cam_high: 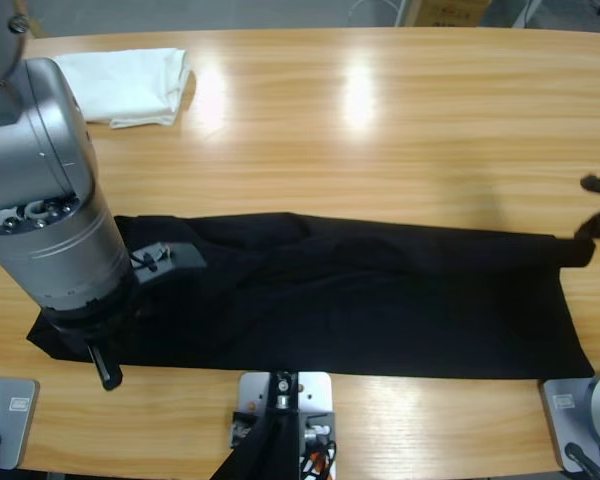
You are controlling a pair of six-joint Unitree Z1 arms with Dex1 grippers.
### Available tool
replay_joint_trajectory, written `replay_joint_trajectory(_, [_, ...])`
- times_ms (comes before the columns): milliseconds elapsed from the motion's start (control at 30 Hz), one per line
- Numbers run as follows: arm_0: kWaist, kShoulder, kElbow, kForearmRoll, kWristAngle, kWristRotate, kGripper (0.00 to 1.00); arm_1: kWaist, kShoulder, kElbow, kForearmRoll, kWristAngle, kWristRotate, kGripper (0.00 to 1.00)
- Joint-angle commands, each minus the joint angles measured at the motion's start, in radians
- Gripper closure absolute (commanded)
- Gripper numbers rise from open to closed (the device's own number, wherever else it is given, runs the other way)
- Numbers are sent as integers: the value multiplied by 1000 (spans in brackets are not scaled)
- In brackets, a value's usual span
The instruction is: Fold clothes
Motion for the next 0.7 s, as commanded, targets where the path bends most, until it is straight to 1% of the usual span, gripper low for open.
replay_joint_trajectory(33, [197,-123,-107,-38,241,-87,1000,-34,-6,-51,-96,-39,-9,1000])
replay_joint_trajectory(167, [261,-76,-219,-37,282,-75,1000,-59,9,-58,-134,-39,-6,1000])
replay_joint_trajectory(300, [279,-32,-293,-34,301,-69,1000,-89,38,-62,-188,-31,-7,1000])
replay_joint_trajectory(533, [343,-23,-305,-32,357,-26,1000,-113,90,-60,-234,9,-12,1000])
replay_joint_trajectory(633, [346,-39,-308,-8,347,-14,1000,-113,47,-47,-150,29,-12,1000])
replay_joint_trajectory(700, [326,-60,-280,11,319,-11,1000,-113,17,-20,-99,32,-12,1000])
